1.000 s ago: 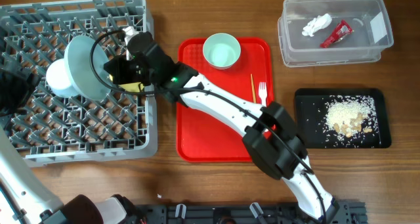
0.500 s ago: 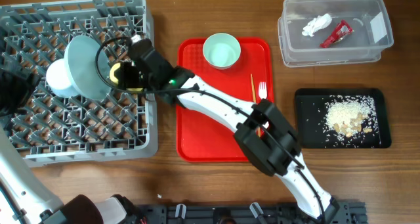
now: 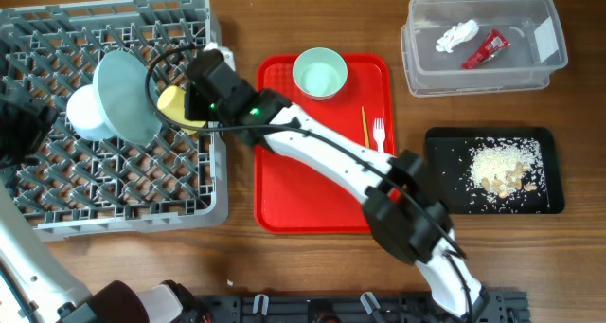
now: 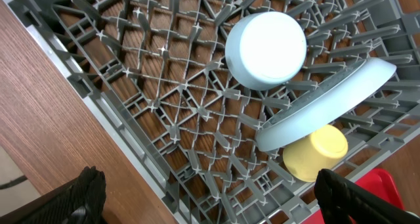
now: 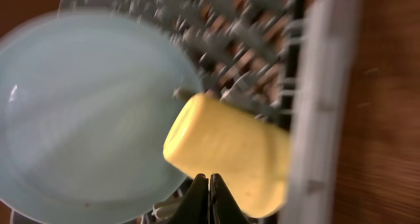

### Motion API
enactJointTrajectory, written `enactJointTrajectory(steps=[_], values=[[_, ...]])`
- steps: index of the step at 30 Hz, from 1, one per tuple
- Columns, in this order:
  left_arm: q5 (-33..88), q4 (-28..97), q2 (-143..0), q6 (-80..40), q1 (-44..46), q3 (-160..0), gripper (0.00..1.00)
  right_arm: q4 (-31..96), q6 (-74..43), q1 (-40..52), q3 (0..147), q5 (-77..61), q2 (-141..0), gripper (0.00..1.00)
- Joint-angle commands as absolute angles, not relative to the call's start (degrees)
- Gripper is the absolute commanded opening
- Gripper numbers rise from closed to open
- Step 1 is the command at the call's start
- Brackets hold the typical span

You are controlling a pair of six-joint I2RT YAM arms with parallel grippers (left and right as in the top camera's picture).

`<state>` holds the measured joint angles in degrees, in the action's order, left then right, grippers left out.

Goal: Sort waste into correct bins and load items into the dishwasher rack
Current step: 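Open the right gripper and return it to the red tray, then grasp the mint-green bowl rim with the right gripper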

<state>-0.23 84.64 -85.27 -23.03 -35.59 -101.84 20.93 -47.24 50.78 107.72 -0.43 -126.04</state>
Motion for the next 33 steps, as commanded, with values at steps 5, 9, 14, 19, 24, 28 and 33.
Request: enactJointTrajectory(steps=[5,9,14,19,24,28,33], values=[[-1.2,84.5,-85.2,-23.0,-35.9,-102.0,1.0,30.4,-43.2,47.0,107.6,15.6,-113.3,0.36],[-1.1,84.5,-85.2,-23.0,-35.9,-102.0,1.0,37.8,-40.3,41.5,107.6,16.5,-111.7,0.64],[-1.1,84.5,-85.2,-23.0,-35.9,-102.0,1.0,40.3,-28.2,34.1,106.0,11.8,-114.1,0.81],[-1.1,84.5,-85.2,-23.0,-35.9,-102.0,1.0,37.8,-18.2,29.5,106.0,1.6,-121.1,0.85],[-1.2,84.7,-85.2,-23.0,-35.9,-102.0,1.0,36.8,-12.8,29.5,106.0,-5.3,-128.3,0.86],[-1.1,84.7,-85.2,-23.0,-35.9,-102.0,1.0,36.0,-10.4,31.2,106.0,-6.8,-131.9,0.84],[-1.2,84.7,-85.2,-23.0,-35.9,-102.0,1.0,36.2,-10.5,32.8,106.0,-1.0,-133.6,0.67]])
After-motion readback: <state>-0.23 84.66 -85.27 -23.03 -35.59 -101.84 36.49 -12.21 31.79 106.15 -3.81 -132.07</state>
